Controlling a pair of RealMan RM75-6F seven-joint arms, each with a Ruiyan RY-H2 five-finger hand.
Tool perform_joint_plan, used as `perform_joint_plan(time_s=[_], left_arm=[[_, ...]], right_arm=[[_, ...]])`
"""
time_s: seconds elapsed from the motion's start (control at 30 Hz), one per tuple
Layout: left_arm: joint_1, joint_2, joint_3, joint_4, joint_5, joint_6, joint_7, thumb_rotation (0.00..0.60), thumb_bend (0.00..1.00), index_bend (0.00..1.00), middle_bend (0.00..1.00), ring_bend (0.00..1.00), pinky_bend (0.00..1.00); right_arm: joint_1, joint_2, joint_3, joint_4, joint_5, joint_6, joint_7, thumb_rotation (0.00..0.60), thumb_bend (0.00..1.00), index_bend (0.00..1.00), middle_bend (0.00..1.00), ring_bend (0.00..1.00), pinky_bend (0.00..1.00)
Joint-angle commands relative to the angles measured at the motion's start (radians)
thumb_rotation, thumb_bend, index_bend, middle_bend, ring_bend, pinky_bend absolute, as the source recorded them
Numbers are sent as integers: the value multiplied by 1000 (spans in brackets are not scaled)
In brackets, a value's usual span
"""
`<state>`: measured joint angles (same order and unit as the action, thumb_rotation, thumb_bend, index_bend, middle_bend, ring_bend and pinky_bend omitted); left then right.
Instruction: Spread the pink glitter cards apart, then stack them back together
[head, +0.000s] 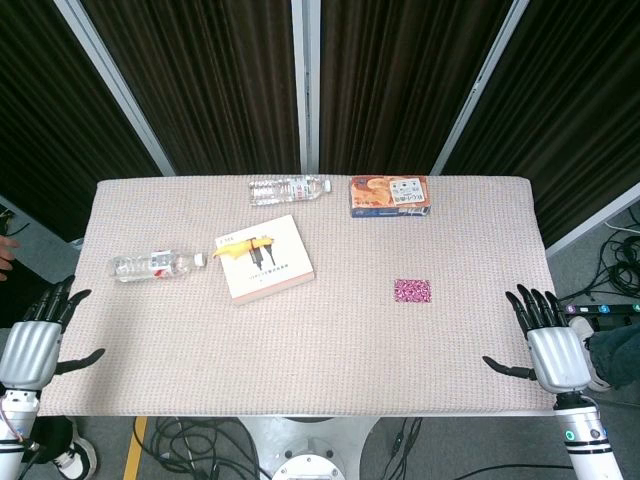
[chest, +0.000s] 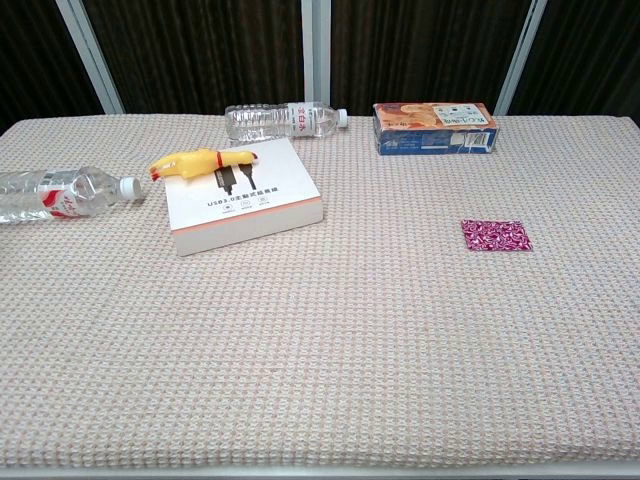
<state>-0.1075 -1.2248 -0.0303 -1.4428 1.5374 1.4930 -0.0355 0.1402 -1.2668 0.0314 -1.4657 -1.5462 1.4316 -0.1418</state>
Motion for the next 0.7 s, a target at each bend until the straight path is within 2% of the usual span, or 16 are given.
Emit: perform_joint_plan(time_s=[0.03,0.43,0.57,0.67,0.7], left_arm=[[-1,-1,0,2,1,0,-2,501,0,208,137,88,234],[-9,5,-4,-6,4,0,-14,553,0,208,138,88,235],[-5,2,1,-4,10,6,-14,563,0,208,139,88,235],[-2,-3,4,3,10,7,-15,581,0,208,139,88,235],[-1,-4,5,3,9,6,-18,584,0,208,139,88,235]], right_arm=[[-1,-2,1,0,4,-1,-5,245,0,0,0,0,0],[2,2,5,-12,6,-3,-8,265,0,0,0,0,0],[4,4,-2,-6,0,-9,-15,303,0,0,0,2,0],[7,5,-2,-5,8,-23,-17,325,22,0,54,82,84],[11,8,-3,-9,13,-34,-17,338,46,0,111,141,170]])
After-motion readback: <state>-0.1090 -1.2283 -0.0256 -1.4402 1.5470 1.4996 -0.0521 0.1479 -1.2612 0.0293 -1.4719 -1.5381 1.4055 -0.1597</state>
